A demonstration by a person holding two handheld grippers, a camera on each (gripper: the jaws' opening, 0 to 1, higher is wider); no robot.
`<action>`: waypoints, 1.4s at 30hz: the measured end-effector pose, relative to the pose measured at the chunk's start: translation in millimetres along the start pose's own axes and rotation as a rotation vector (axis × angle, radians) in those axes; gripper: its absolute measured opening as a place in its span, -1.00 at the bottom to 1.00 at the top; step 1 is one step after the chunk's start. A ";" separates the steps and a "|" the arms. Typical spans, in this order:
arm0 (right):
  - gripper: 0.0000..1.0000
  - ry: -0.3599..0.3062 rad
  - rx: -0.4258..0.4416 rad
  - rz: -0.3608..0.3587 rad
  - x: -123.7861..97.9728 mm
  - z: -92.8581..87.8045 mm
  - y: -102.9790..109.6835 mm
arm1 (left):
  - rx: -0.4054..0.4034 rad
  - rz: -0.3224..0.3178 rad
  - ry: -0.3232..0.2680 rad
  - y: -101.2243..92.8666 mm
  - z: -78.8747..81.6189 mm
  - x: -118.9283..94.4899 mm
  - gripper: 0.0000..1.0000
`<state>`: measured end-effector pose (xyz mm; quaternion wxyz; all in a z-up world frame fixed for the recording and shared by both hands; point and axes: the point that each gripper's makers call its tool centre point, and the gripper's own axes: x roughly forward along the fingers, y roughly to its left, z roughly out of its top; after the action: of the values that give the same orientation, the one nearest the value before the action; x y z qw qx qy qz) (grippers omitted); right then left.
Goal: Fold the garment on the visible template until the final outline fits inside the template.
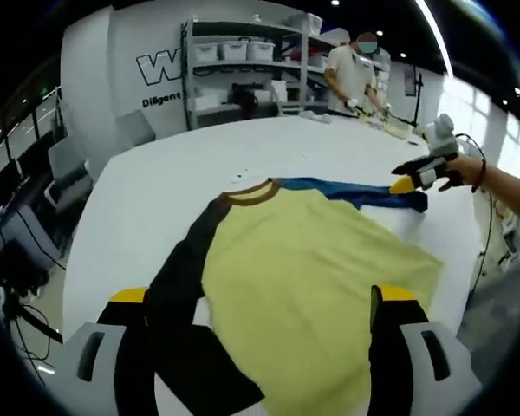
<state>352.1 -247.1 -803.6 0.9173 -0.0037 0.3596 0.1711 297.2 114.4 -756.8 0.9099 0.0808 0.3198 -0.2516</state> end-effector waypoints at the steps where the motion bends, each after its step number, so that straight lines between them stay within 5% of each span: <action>1: 0.88 0.006 0.016 0.000 -3.1 -4.1 -4.8 | 0.000 0.004 -0.001 0.5 -1.5 -3.2 0.98; 12: 0.67 0.027 0.045 -0.064 -27.3 -28.3 -40.8 | -0.032 -0.026 0.007 -2.3 -13.5 -19.6 0.98; 18: 0.34 0.095 0.001 -0.112 -38.5 -55.7 -52.7 | -0.026 -0.028 0.024 -5.7 -24.0 -22.8 0.98; 21: 0.11 0.102 0.016 -0.127 -43.4 -65.1 -59.0 | -0.031 -0.023 0.022 -5.6 -27.4 -25.3 0.98; 26: -0.71 0.124 -0.011 -0.186 -53.9 -76.4 -73.7 | -0.024 -0.034 0.034 -10.1 -31.6 -25.4 0.98; 30: -1.00 0.119 -0.015 -0.204 -59.7 -78.7 -79.5 | -0.013 -0.041 0.033 -11.8 -31.8 -25.4 0.98; 42: -1.00 0.121 -0.003 -0.254 -64.4 -76.3 -96.5 | -0.008 -0.051 0.032 -11.6 -33.6 -27.7 0.98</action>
<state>288.4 -367.9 -828.9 0.9082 -0.0606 0.4106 0.0537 254.5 126.1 -765.6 0.8983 0.0729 0.3372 -0.2720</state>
